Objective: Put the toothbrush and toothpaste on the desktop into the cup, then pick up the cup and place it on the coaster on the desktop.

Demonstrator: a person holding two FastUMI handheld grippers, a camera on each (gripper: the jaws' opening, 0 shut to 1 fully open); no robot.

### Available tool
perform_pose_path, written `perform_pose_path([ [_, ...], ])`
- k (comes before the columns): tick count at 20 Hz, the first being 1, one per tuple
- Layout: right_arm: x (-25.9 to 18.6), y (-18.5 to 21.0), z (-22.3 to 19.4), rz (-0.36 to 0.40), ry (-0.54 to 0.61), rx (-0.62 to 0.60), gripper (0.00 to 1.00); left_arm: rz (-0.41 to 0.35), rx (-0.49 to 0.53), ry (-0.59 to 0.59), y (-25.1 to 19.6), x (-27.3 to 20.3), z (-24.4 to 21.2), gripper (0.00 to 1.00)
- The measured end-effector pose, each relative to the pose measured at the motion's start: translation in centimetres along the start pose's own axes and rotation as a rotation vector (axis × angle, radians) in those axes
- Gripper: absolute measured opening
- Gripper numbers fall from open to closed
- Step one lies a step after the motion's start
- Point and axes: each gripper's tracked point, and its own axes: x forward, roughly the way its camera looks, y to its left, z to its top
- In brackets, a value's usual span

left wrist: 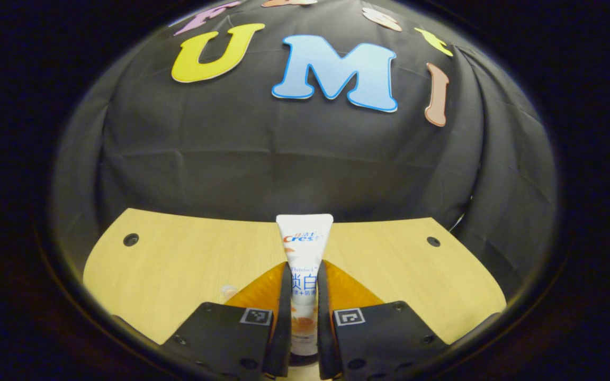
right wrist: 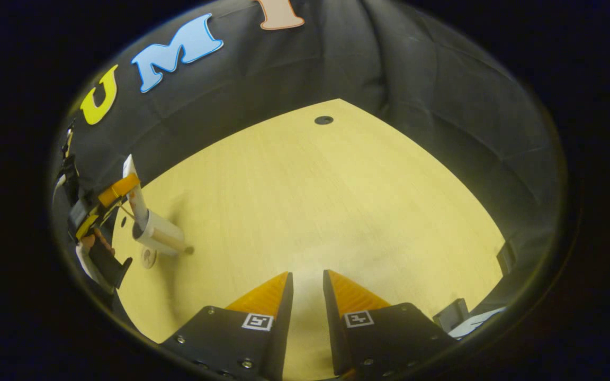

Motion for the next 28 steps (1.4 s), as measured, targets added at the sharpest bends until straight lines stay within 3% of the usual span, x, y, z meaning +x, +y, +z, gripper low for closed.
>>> perform_pose_path([
  [1, 0.1, 0.2, 0.0, 0.003, 0.000, -0.003, 0.29, -0.006, -0.007, -0.010, -0.1, -0.4, 0.2, 0.38],
  [3, 0.2, 0.7, 0.4, 0.008, -0.001, -0.004, 0.34, -0.002, -0.014, -0.026, -0.1, -0.9, 0.8, 0.70],
  [6, 0.2, 0.8, 0.6, 0.016, -0.009, 0.004, 0.29, 0.033, -0.007, -0.066, 0.3, -2.4, 2.3, 0.71],
  [8, 0.1, 1.1, 0.7, 0.022, -0.016, 0.007, 0.34, 0.024, -0.015, -0.107, 0.1, -4.0, 4.0, 0.70],
  [10, 0.0, 1.5, 0.8, 0.030, -0.021, 0.008, 0.34, 0.015, -0.014, -0.137, 0.2, -5.6, 5.3, 0.80],
  [13, 0.0, 2.3, 0.7, 0.052, -0.027, 0.000, 0.34, 0.028, -0.015, -0.150, 1.6, -8.0, 6.1, 0.75],
  [14, 0.0, 2.9, 0.8, 0.060, -0.030, -0.010, 0.29, 0.034, -0.022, -0.154, 2.3, -9.0, 6.1, 0.76],
  [15, 0.0, 3.5, 0.9, 0.070, -0.035, -0.021, 0.34, 0.039, -0.030, -0.154, 3.1, -9.9, 6.0, 0.81],
  [18, -0.1, 5.7, 1.1, 0.111, -0.040, -0.065, 0.34, 0.076, -0.017, -0.143, 6.0, -12.9, 4.9, 0.77],
  [19, 0.1, 6.6, 1.1, 0.130, -0.040, -0.087, 0.34, 0.092, 0.001, -0.134, 6.9, -14.1, 4.2, 0.87],
  [21, 0.3, 8.5, 1.3, 0.165, -0.038, -0.138, 0.29, 0.113, 0.033, -0.116, 8.5, -16.2, 2.5, 0.95],
  [22, 0.3, 9.3, 1.4, 0.179, -0.038, -0.164, 0.34, 0.117, 0.036, -0.097, 9.0, -17.3, 1.5, 1.00],
  [23, 0.5, 10.2, 1.7, 0.194, -0.039, -0.190, 0.34, 0.130, 0.035, -0.080, 9.7, -18.5, 0.5, 0.95],
  [25, 0.6, 12.2, 2.2, 0.232, -0.038, -0.238, 0.29, 0.151, 0.022, -0.054, 11.0, -20.8, -1.2, 0.99],
  [26, 0.7, 13.3, 2.6, 0.251, -0.036, -0.267, 0.34, 0.161, 0.015, -0.042, 11.6, -21.7, -2.0, 0.96],
  [28, 1.0, 14.9, 3.1, 0.272, -0.029, -0.324, 0.34, 0.169, -0.002, -0.021, 12.4, -23.5, -3.3, 0.99],
])
